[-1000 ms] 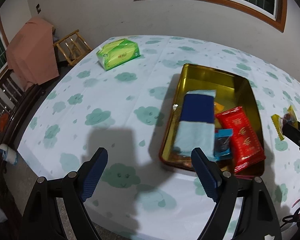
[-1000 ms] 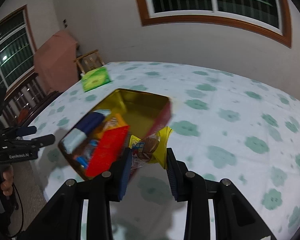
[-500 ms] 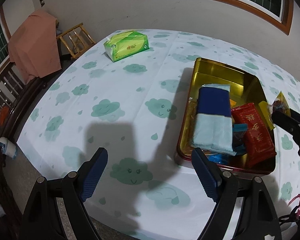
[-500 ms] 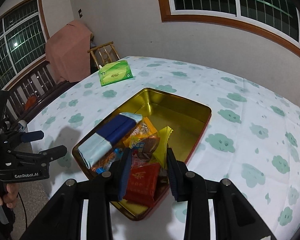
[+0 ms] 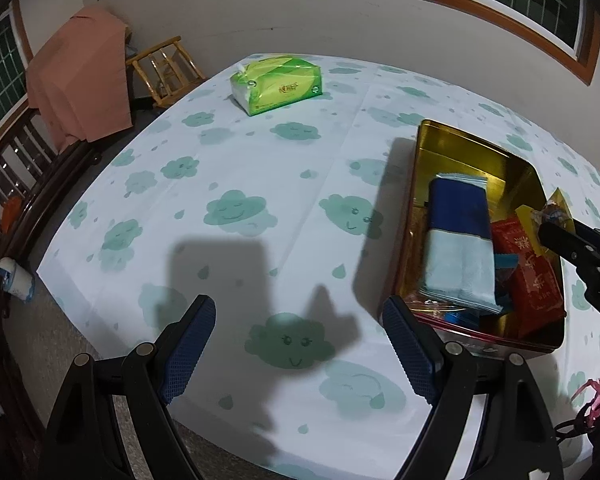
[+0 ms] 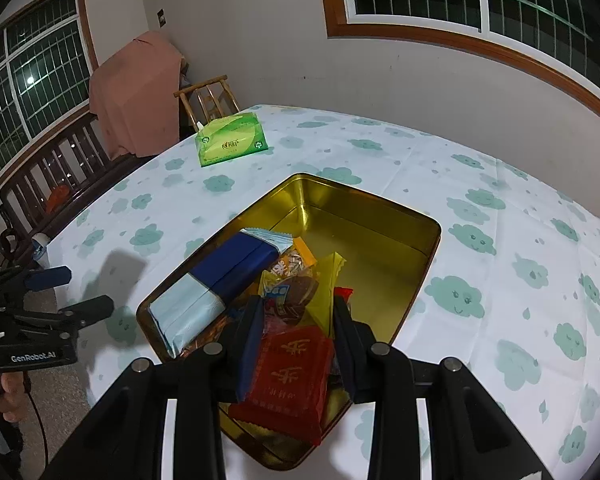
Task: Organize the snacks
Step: 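Carry the yellow candy into the tin and open the right gripper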
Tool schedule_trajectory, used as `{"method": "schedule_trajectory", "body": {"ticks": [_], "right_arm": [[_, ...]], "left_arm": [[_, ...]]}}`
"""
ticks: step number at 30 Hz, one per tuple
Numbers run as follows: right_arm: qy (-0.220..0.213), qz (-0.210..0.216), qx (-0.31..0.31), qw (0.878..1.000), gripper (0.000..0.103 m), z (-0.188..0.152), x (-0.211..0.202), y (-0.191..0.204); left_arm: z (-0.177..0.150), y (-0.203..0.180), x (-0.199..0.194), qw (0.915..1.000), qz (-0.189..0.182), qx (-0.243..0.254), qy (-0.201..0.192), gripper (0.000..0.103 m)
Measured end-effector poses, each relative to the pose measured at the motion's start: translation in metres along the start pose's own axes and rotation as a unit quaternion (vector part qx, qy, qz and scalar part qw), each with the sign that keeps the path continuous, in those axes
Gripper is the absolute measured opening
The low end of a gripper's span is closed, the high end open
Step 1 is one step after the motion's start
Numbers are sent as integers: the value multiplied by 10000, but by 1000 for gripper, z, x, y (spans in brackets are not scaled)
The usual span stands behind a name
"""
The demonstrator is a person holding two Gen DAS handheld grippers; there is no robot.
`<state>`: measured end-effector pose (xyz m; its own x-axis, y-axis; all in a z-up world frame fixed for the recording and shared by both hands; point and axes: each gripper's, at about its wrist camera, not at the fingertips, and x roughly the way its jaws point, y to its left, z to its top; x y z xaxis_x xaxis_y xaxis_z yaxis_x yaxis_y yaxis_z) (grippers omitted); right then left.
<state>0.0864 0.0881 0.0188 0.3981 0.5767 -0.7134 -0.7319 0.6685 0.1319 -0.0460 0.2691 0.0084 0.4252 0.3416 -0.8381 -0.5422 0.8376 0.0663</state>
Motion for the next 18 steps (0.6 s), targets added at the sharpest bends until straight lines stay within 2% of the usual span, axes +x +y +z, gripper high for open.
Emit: {"method": "schedule_trajectory", "body": {"ticks": [18], "right_arm": [[294,-102,-168,9994,34,6,35,13]], "left_arm": [[-3,13,2,9999,24,-77,64,83]]}}
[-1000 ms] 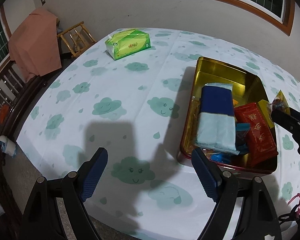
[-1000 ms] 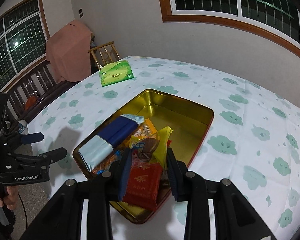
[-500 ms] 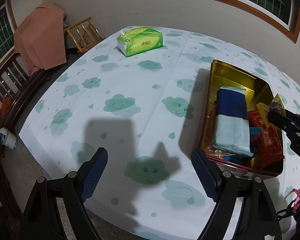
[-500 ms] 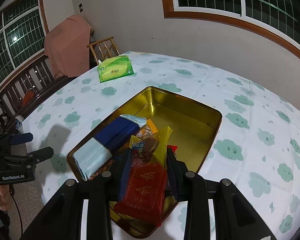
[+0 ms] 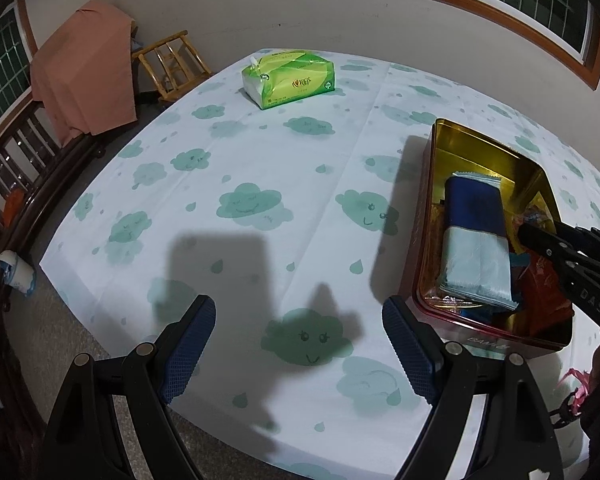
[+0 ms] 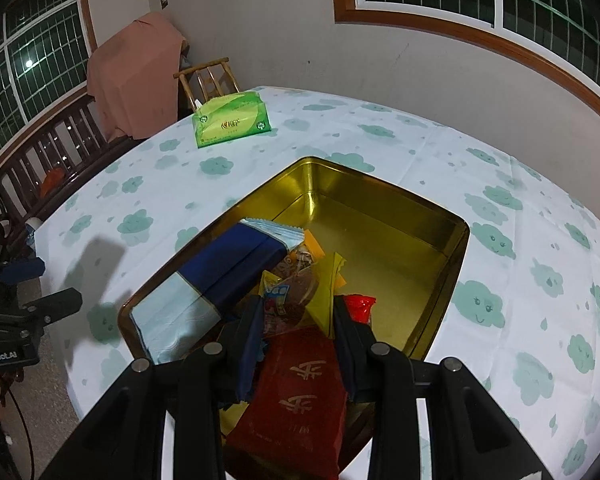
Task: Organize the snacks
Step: 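Carry the yellow candy into the tin and open the right gripper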
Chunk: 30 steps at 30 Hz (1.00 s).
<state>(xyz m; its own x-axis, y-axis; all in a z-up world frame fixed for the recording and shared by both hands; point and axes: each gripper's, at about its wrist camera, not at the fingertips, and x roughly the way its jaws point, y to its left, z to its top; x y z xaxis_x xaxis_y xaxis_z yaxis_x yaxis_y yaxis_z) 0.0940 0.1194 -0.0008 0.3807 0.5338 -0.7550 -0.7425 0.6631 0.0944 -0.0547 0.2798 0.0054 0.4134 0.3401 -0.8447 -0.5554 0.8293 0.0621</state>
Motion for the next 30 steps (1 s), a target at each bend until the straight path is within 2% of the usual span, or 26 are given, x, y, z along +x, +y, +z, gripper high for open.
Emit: {"method": "schedule_trajectory", "body": {"ticks": [18,25,30], "right_arm": [[33,-483,132,9987,36,-1,7,9],[-13,-512,377,9980,44,-2,6,11],[-18,-515,465,9976,58,-4,3,14]], "left_arm": [[-4,-3,5,10000,-60,-13,72,83],[-9,-7,3,9999,-87,-3,76,83],[-9,-8,2,9999,-98,4,83,83]]}}
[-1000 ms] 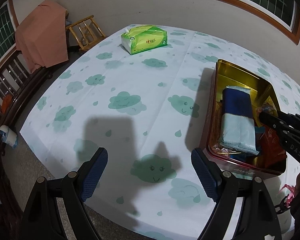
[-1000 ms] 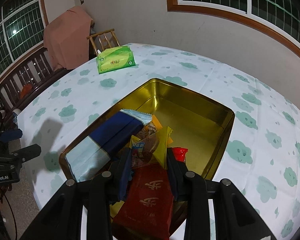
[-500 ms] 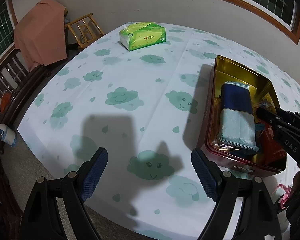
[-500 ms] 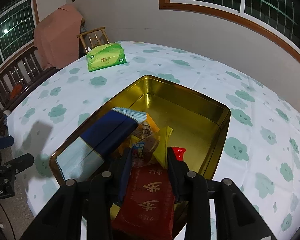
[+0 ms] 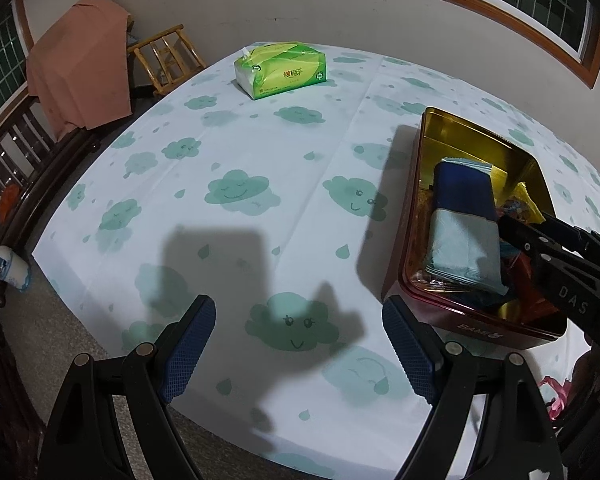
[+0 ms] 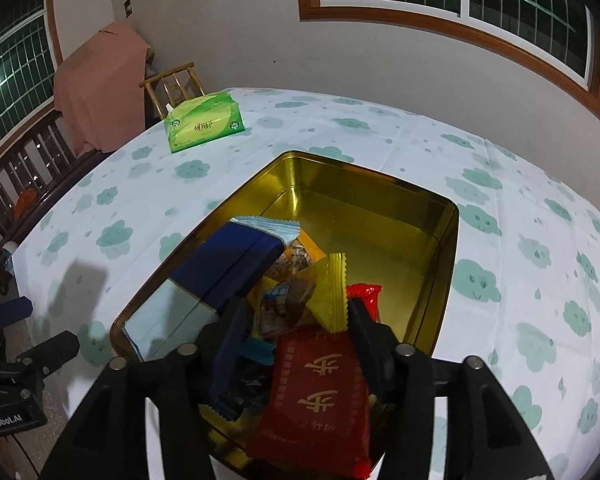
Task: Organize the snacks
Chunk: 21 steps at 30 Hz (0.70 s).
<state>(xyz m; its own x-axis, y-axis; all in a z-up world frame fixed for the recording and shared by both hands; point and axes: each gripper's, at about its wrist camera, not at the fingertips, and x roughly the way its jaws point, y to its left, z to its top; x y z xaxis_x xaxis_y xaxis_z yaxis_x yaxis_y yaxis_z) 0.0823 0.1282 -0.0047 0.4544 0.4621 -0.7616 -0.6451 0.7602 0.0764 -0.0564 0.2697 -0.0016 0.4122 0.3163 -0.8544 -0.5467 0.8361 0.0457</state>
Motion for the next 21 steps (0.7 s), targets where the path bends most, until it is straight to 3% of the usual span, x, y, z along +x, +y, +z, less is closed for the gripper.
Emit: {"method": "schedule_trajectory", "body": {"ticks": [12,16,21], "right_arm": [[99,-163,235,9995,70,-9,-14,2],[183,-212,307,9991,81,-15,-20,-1],[166,-418,331,9984,82,-24,-35,1]], "left_arm": [[-1,-4,-5,10000,25,18,-16,83],[-1,-10,-9,10000,38,40,-32,83],[-2,-15,-14,9999,71,69,-47,83]]}}
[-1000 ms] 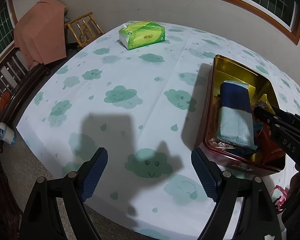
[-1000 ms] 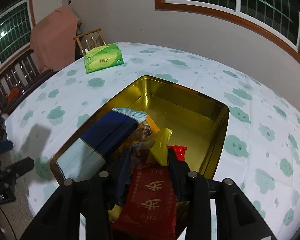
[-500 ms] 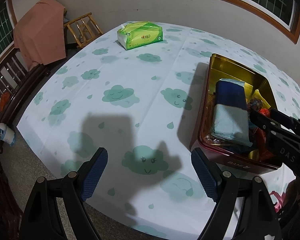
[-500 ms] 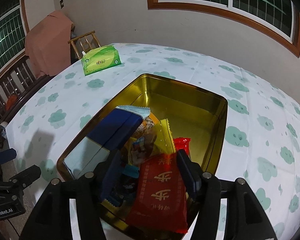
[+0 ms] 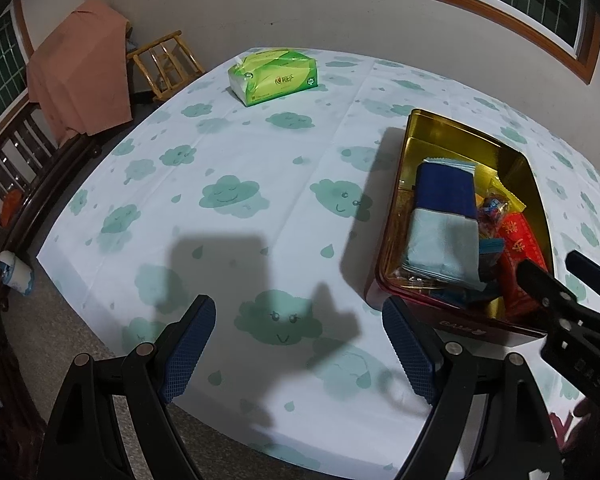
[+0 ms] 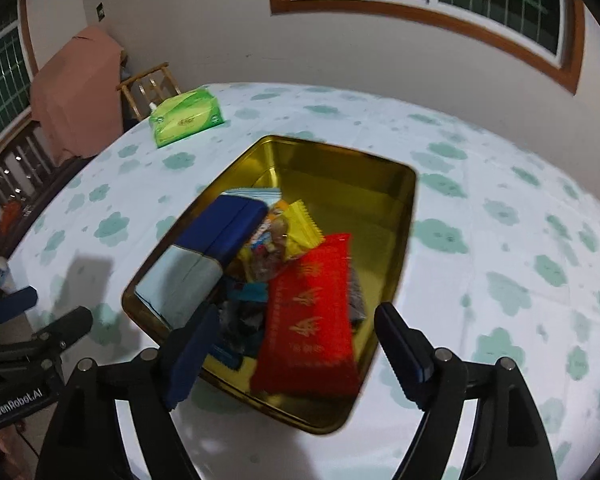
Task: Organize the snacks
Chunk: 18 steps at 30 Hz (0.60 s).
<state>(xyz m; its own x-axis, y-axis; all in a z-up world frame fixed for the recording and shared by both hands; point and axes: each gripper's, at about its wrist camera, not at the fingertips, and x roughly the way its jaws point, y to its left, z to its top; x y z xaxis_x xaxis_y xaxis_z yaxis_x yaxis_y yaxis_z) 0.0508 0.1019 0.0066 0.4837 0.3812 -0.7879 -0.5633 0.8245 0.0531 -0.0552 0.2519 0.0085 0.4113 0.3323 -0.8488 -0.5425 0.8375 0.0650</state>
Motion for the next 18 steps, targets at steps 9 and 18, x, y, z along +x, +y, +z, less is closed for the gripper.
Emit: {"method": "schedule_trajectory", "body": {"ticks": [9,18], "right_arm": [[69,-73,186,9998,82,-16,-21,-10],[125,-159,197,9996,82,-29,-30,-17]], "left_arm": [[-4,-13,-7,9999,19,113,-25,83],[-9,-27,-15,9997,50,233,-44,83]]}}
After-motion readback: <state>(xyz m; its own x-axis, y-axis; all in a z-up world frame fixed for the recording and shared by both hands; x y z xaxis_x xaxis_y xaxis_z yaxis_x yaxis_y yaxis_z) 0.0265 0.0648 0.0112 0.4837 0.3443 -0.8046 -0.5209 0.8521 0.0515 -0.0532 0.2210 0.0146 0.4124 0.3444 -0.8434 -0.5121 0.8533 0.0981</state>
